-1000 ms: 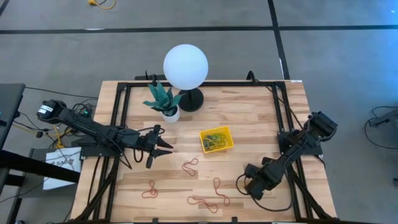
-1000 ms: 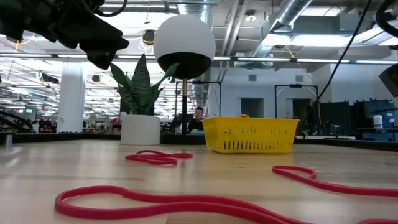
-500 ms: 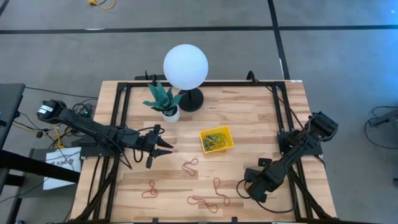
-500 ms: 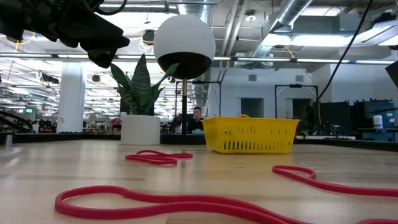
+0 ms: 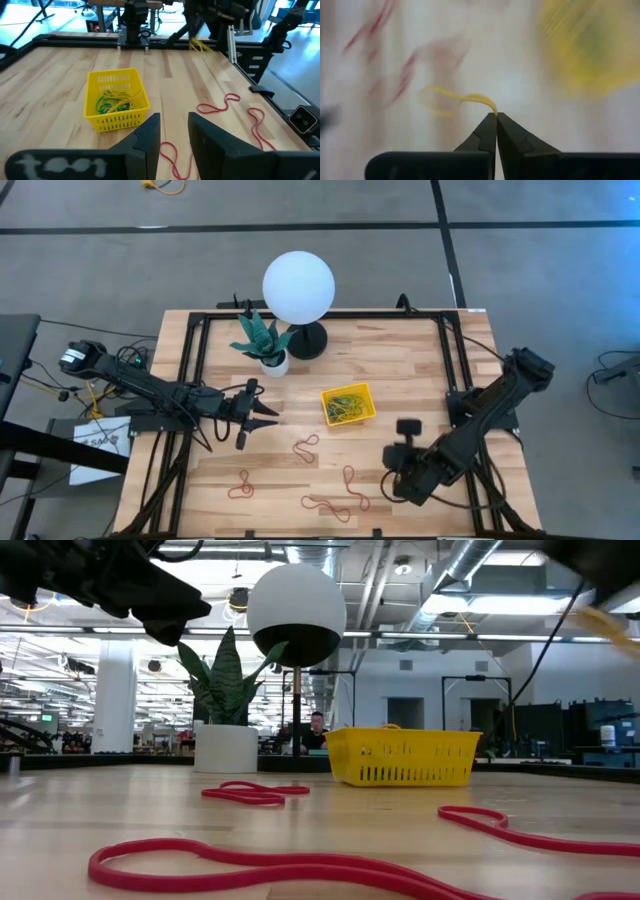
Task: Pick and place items into bin
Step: Put the yellow rubber band into the yellow bin
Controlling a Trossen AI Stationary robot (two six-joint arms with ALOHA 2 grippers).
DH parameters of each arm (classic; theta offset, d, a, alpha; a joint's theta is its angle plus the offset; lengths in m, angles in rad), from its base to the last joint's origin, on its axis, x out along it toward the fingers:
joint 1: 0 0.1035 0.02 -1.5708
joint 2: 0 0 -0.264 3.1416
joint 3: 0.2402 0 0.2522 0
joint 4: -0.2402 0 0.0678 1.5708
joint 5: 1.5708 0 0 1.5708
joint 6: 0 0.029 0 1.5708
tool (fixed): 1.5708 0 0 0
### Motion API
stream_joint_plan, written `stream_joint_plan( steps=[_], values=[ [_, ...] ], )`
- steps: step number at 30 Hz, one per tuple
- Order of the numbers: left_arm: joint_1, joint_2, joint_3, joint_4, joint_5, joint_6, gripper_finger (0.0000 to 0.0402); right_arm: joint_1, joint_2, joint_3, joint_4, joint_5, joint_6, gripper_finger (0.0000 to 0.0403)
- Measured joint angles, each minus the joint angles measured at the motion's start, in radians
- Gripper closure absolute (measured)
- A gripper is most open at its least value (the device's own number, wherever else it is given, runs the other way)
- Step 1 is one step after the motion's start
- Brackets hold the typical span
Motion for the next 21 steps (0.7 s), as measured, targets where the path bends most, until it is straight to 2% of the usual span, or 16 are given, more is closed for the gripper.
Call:
stream_joint_plan(
  steps=[3, 5, 7, 10, 14, 21],
  values=[
    [0.0, 0.0, 0.0, 0.0, 0.0, 0.0, 0.0313, -0.016, -0.009, 0.001, 0.048, 0.341, -0.121, 0.0401],
    [0.0, 0.0, 0.0, 0.0, 0.0, 0.0, 0.0313, -0.044, -0.006, 0.001, 0.055, 0.471, -0.146, 0.0401],
    [0.0, 0.0, 0.0, 0.0, 0.0, 0.0, 0.0313, -0.086, 0.001, 0.0, 0.066, 0.53, -0.15, 0.0401],
    [0.0, 0.0, 0.0, -0.001, 0.0, 0.0, 0.0313, -0.168, 0.007, -0.018, 0.111, 0.538, -0.151, 0.0402],
    [0.0, 0.0, 0.0, -0.002, 0.0, -0.002, 0.0313, -0.279, 0.021, -0.034, 0.133, 0.472, -0.151, 0.0402],
    [0.0, 0.0, 0.0, -0.027, 0.0, -0.019, 0.0313, -0.433, 0.096, -0.041, 0.176, 0.239, -0.203, 0.0402]
  ],
)
